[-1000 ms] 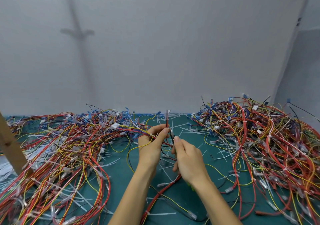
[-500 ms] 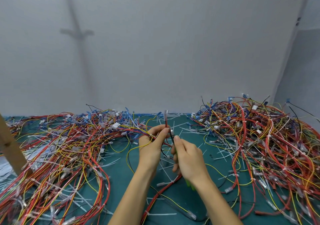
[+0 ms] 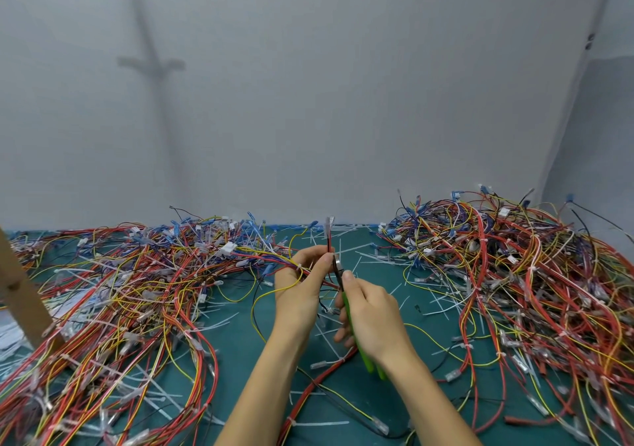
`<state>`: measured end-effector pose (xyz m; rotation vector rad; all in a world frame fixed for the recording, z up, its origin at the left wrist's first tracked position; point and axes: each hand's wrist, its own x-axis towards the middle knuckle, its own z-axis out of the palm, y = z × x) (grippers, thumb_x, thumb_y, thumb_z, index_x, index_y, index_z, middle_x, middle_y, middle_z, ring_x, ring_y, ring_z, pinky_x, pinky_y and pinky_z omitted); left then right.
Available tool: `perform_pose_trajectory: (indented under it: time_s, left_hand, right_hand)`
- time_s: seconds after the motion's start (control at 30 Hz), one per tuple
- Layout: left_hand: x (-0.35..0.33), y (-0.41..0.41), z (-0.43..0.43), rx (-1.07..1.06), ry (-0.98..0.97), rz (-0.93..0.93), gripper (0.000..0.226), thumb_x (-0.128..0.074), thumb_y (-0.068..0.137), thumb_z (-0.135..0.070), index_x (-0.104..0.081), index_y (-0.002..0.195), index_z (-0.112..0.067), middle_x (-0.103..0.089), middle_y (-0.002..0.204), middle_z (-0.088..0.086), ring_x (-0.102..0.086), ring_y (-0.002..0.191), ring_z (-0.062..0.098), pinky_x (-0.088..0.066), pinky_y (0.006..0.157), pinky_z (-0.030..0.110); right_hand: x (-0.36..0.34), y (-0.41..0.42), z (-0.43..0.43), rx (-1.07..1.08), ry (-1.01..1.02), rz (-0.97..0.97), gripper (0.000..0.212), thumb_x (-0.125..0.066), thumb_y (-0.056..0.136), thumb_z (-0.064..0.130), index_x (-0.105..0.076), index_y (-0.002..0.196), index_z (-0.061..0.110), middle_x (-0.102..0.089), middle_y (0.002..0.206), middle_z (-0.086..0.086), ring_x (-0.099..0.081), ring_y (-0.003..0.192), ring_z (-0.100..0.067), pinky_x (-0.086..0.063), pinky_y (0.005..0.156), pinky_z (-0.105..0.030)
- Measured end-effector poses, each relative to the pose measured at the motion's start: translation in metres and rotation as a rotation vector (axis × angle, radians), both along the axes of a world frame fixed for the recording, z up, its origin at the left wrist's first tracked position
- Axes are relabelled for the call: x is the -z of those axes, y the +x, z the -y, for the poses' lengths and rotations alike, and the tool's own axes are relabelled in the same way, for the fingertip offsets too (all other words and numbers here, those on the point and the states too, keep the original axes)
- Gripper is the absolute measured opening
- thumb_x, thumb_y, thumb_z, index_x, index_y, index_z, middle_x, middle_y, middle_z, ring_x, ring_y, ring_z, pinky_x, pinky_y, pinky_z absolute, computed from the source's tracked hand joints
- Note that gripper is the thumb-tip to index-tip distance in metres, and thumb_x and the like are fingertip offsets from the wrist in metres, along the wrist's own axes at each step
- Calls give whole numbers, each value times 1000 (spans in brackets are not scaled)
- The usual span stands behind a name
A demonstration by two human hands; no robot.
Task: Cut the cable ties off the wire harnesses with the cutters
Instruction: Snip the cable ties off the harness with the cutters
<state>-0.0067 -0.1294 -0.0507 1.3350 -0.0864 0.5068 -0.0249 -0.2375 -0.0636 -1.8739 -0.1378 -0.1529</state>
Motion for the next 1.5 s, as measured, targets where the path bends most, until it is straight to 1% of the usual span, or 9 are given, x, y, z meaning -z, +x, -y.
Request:
perform_pose_trajectory:
  time_s: [0.1,0.3,0.37,0.57,0.7,0.9,1.1,1.33,1.5]
  left_hand:
    - [0,0,0,-6,11,8,13,-66,88,-3,-70,88,-15,-69,70,-10,-62,69,-1,-47,65,10]
    - [1,0,2,-30,69,36,9,-62,91,0,-68,95,-6,-69,72,-13,-61,69,-3,-46,66,9]
    - [1,0,2,-39,81,41,9,-62,91,0,-67,97,-5,-69,72,-12,-61,70,-3,-46,67,9]
    - [1,0,2,-51,99,54,10,-62,91,-1,-67,95,-8,-69,71,-17,-60,68,-6,-45,65,9]
    - [2,0,1,-46,109,57,11,-62,91,-1,-68,95,-10,-69,73,-18,-61,69,-6,-46,65,8]
    - [5,1,2,-28,104,51,18,-64,90,-4,-70,90,-21,-71,77,-15,-62,73,-3,-47,69,10]
    - [9,3,3,-30,104,18,17,-64,91,-6,-69,90,-22,-72,80,-11,-66,79,5,-51,74,16]
    - [9,2,6,-63,146,5,15,-63,92,-6,-67,91,-21,-71,77,-12,-64,75,3,-49,72,14]
    - [7,1,7,-57,151,2,15,-63,92,-4,-67,90,-19,-71,75,-14,-63,71,-1,-47,69,11]
  right_hand:
    - [0,0,-1,3,-21,12,52,-36,100,49,-57,68,15,-62,56,8,-65,42,-22,-56,57,-49]
    - [1,0,-3,18,-33,30,50,-35,102,46,-57,68,15,-63,56,8,-65,43,-21,-55,63,-53]
    - [1,0,-3,9,-28,24,51,-35,102,44,-57,69,13,-61,53,3,-65,44,-21,-55,63,-52]
    - [-3,-1,-1,-50,105,-78,49,-36,104,40,-58,75,7,-57,60,-6,-67,50,-27,-53,47,-35]
    - [-3,-2,-1,-43,90,-60,48,-36,104,39,-58,73,9,-57,59,-5,-67,49,-27,-51,47,-35]
    - [-3,-2,-2,12,75,-34,51,-36,103,40,-58,70,8,-55,52,-3,-63,42,-26,-49,41,-34]
    - [-3,-1,1,20,43,0,53,-35,103,42,-57,67,10,-55,49,-3,-61,39,-27,-49,39,-35]
    - [-6,-2,1,-18,108,-74,55,-34,104,42,-58,66,10,-56,50,-4,-60,40,-29,-46,39,-28]
    - [-10,-5,1,-27,138,-104,55,-33,104,40,-56,66,9,-54,50,-3,-56,37,-24,-41,36,-24]
